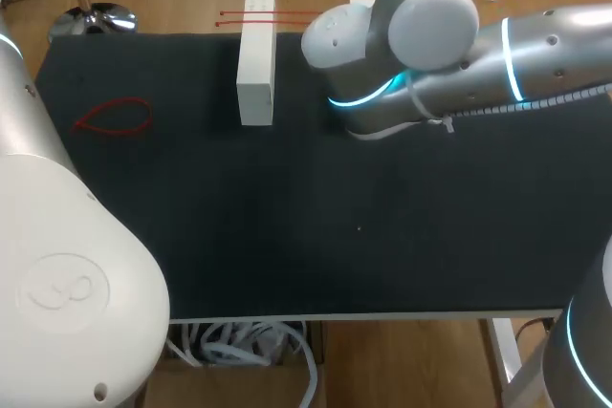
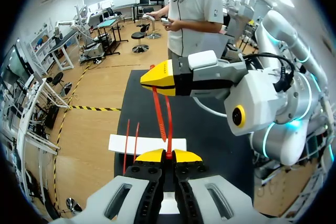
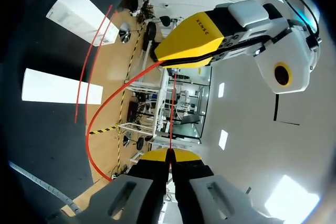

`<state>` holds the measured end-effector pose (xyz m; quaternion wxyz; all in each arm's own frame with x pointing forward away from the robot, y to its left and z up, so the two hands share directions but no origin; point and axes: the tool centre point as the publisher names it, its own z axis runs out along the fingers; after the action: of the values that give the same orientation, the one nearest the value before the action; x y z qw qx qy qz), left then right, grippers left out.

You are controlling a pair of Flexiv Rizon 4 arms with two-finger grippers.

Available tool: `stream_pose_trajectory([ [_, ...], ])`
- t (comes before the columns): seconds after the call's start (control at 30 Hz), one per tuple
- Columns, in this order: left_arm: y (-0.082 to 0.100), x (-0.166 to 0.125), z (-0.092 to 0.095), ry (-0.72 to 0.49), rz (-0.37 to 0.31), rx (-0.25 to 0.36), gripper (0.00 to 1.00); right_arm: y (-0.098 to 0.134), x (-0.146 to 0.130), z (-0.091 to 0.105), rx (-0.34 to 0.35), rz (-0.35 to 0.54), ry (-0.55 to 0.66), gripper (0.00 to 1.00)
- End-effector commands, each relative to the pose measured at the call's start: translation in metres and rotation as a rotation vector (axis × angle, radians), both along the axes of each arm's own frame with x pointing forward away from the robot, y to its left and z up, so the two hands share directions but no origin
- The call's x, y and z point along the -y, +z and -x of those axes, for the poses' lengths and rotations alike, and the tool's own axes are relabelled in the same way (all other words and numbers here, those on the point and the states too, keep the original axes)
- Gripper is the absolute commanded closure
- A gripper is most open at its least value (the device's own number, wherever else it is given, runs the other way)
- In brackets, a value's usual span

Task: Grab the tape and strap the tape.

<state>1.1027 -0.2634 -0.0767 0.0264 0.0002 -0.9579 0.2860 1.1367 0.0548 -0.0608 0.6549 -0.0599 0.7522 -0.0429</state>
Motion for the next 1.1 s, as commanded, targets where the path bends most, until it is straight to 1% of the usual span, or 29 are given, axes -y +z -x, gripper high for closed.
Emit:
stream_pose_trajectory([
  [0.03, 0.0012, -0.0003, -0.0001, -0.001, -0.005, -0.002, 1.0, 0.0026, -0.0006, 0.0008, -0.008, 0.006, 0.002, 1.0],
  [0.83, 0.0011, -0.0002, -0.0001, -0.001, -0.004, -0.002, 1.0, -0.0001, -0.0011, 0.0062, -0.03, 0.0, 0.028, 1.0],
  [0.9, 0.0014, 0.0001, 0.0001, 0.003, -0.035, -0.016, 1.0, -0.0002, -0.0005, 0.0063, -0.03, -0.001, 0.027, 1.0],
  [1.1, 0.0015, 0.0011, -0.0001, 0.007, -0.045, -0.023, 1.0, -0.0029, 0.0022, 0.007, -0.038, -0.002, 0.024, 1.0],
])
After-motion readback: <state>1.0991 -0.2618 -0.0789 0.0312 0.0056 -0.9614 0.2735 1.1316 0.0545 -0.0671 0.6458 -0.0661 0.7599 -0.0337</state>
